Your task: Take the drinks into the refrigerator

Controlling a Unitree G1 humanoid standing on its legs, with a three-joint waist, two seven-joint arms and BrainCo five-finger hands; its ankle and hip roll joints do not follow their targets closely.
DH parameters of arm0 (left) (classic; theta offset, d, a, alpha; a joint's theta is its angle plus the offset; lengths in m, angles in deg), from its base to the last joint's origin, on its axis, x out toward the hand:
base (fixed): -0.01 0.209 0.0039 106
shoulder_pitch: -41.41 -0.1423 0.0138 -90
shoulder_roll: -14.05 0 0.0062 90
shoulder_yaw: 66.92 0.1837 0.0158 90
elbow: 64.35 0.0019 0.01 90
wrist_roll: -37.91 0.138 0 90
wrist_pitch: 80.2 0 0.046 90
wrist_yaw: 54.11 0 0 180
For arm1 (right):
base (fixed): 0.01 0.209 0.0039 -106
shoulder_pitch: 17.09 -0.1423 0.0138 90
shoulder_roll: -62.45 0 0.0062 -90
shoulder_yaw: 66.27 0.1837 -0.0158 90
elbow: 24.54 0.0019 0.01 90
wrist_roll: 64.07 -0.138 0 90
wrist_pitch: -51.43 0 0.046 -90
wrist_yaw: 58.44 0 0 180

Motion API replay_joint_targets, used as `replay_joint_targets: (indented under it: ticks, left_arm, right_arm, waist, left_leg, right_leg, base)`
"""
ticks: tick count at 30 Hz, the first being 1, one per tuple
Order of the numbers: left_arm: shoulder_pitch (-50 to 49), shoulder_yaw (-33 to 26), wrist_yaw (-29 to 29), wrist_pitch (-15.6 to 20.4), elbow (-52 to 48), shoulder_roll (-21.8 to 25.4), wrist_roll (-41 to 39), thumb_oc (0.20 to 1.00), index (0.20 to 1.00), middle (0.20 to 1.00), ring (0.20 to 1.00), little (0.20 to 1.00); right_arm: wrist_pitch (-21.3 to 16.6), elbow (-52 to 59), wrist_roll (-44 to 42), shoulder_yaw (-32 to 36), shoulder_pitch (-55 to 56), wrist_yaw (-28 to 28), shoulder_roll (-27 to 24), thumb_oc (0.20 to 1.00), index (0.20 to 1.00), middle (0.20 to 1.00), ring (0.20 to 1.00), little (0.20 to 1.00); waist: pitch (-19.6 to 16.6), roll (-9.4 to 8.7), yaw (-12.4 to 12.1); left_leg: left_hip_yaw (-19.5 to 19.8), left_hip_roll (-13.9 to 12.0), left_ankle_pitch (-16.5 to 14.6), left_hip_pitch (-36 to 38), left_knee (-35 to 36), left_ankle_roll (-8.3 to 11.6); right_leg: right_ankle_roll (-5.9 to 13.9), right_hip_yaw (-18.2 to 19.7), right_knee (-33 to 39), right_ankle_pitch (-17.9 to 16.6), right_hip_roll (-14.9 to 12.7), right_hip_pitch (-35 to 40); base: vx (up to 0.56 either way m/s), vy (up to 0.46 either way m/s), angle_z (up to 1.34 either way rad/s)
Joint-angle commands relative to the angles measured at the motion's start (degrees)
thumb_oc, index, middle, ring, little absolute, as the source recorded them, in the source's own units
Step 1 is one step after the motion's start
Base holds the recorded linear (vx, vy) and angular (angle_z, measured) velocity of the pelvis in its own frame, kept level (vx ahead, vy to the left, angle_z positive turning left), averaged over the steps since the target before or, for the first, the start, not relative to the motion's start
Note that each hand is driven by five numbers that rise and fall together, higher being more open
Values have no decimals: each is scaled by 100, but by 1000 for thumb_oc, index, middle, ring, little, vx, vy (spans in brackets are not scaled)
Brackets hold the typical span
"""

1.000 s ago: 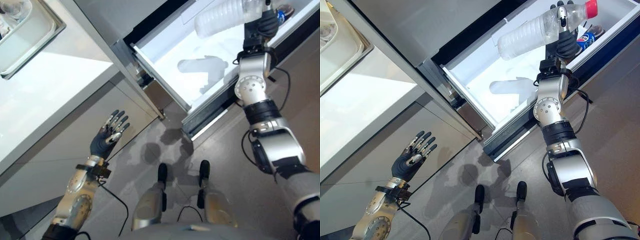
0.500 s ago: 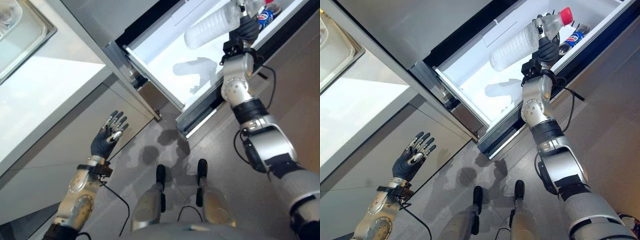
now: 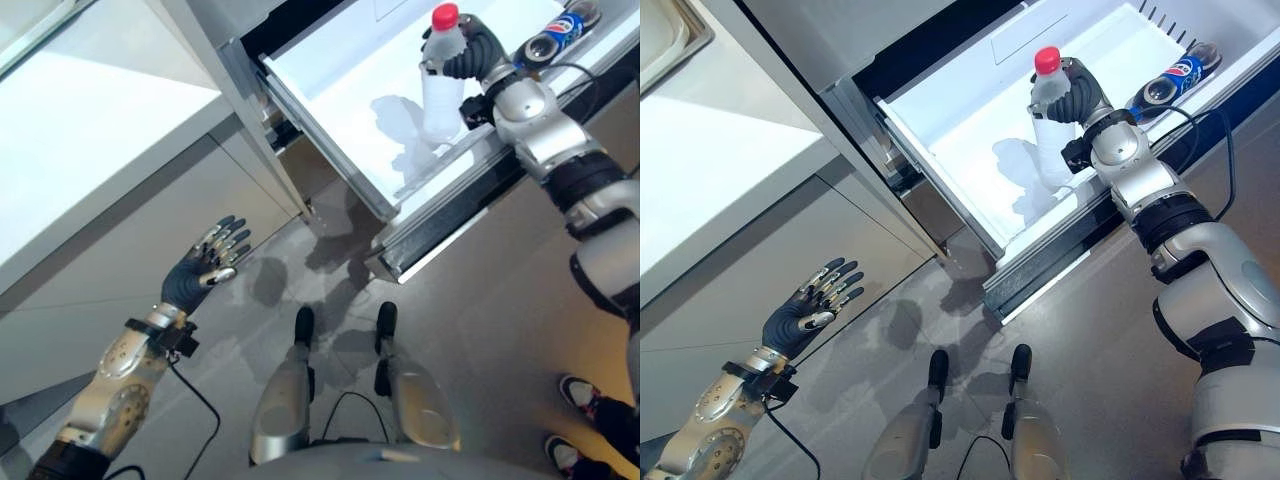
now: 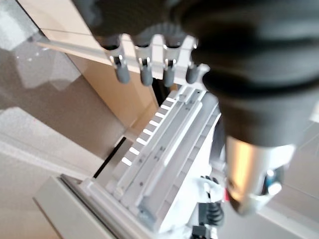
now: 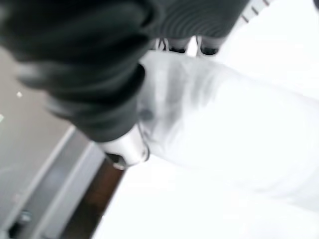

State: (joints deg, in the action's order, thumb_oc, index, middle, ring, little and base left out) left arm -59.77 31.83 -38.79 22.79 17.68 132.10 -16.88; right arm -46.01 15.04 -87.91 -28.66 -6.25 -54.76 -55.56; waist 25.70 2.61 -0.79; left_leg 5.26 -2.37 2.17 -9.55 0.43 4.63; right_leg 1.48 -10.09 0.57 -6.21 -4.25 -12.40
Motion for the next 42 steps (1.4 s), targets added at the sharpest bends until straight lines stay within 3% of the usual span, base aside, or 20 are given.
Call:
replay_joint_targets:
  ticks: [1,8,19,27,42]
  left_arm:
    - [-467,-533,234,117,-637,263,-59,1000,1000,1000,1000,1000]
    - [-487,-702,270,117,-666,79,94,1000,1000,1000,1000,1000]
    - [-509,-911,363,133,-660,-28,153,1000,1000,1000,1000,1000]
    - [-478,-1014,429,153,-669,10,184,1000,1000,1000,1000,1000]
    - [-346,-1023,485,213,-685,-8,353,1000,1000,1000,1000,1000]
  right_arm:
    - [-292,251,2229,-943,-1326,-40,-641,200,200,200,200,200]
    - [-121,203,3601,-1464,-1657,-250,-821,200,200,200,200,200]
    - [-184,-33,3303,-1558,-1688,-773,-827,200,200,200,200,200]
    - [-270,37,3837,-1980,-1613,-1179,-887,200,200,200,200,200]
    - [-347,500,3948,-2020,-1467,-1537,-1019,200,200,200,200,200]
  waist:
    - [-100,-253,55]
    - [-30,-266,-9]
    - [128,-287,-137]
    - [244,-295,-263]
    - [286,-273,-325]
  left_leg:
    - [-22,344,-239,80,-133,-420]
    - [10,345,-208,24,-128,-421]
    - [57,346,-136,-107,-124,-408]
    - [138,353,-77,-200,-106,-398]
    - [236,373,-48,-199,-43,-406]
  right_leg:
    - [212,41,-1108,954,54,-256]
    - [223,17,-1109,952,41,-302]
    - [219,-44,-1117,904,26,-438]
    - [229,-129,-1152,905,-15,-503]
    - [235,-236,-1078,909,-57,-463]
  base:
    - [0,0,0]
    - [-8,0,2]
    - [-10,-5,1]
    - [-10,-13,4]
    - [-4,1,3]
